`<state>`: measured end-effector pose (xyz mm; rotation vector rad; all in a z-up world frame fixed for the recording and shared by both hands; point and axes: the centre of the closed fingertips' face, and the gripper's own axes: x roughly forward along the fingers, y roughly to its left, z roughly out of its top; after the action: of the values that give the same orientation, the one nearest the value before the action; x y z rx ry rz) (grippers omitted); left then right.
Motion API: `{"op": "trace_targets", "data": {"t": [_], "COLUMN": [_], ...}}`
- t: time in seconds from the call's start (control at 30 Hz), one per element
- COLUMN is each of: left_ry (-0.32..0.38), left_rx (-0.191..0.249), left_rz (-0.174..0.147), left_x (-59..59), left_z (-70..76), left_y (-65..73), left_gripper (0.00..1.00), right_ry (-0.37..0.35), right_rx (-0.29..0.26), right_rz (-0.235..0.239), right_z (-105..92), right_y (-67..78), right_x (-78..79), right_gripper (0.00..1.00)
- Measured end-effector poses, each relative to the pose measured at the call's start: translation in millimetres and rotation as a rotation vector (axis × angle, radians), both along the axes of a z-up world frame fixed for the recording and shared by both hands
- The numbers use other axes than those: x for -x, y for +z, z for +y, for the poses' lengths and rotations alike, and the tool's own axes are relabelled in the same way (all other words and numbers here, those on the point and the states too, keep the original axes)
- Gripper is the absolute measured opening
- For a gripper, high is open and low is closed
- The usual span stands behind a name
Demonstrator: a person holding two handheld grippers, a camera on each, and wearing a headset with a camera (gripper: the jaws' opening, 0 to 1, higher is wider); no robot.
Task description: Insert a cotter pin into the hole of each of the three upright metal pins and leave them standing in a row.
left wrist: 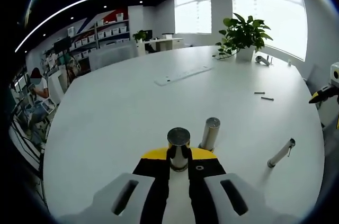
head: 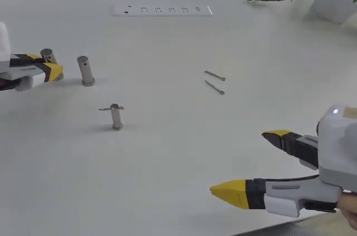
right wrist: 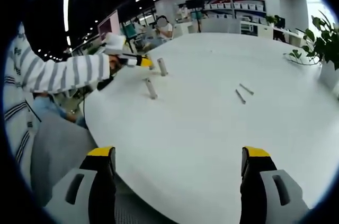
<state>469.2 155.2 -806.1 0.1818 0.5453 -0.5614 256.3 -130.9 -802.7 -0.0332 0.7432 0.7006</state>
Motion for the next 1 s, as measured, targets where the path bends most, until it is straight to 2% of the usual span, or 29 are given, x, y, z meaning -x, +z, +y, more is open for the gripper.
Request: {"op": "trace_targets", "data": {"t": [0.07, 0.23, 0.67, 0.87, 1.0], "left_ry": [0.006, 0.006, -0.014, -0.022, -0.019], "left_rx": [0.011, 0.002, -0.029, -0.042, -0.043], "left_rz": [0.001, -0.008, -0.020, -0.021, -0.008], "left_x": [3.8, 16.2, 58.5, 83.9, 104.1], "left_z": [0.3, 1.0, -8.7, -21.0, -29.6], "left_y": [5.2, 15.9, 43.0, 51.8, 52.3], "left_gripper": [0.10, 0.10, 0.10, 0.10, 0.10], "right_ry": [0.005, 0.016, 0.059, 0.068, 0.078], "right_rx": [0.002, 0.001, -0.010, -0.018, -0.025], "right_rz": [-0.003, -0.008, -0.024, -0.034, -0.034], "right_z": [0.0, 0.4, 4.0, 2.7, 2.8], "right_y": [0.4, 1.2, 3.4, 5.0, 3.6], "right_x": [-0.2, -0.3, -0.8, -3.0, -3.4], "right_gripper": [1.00, 1.00, 1.00, 1.00, 1.00]}}
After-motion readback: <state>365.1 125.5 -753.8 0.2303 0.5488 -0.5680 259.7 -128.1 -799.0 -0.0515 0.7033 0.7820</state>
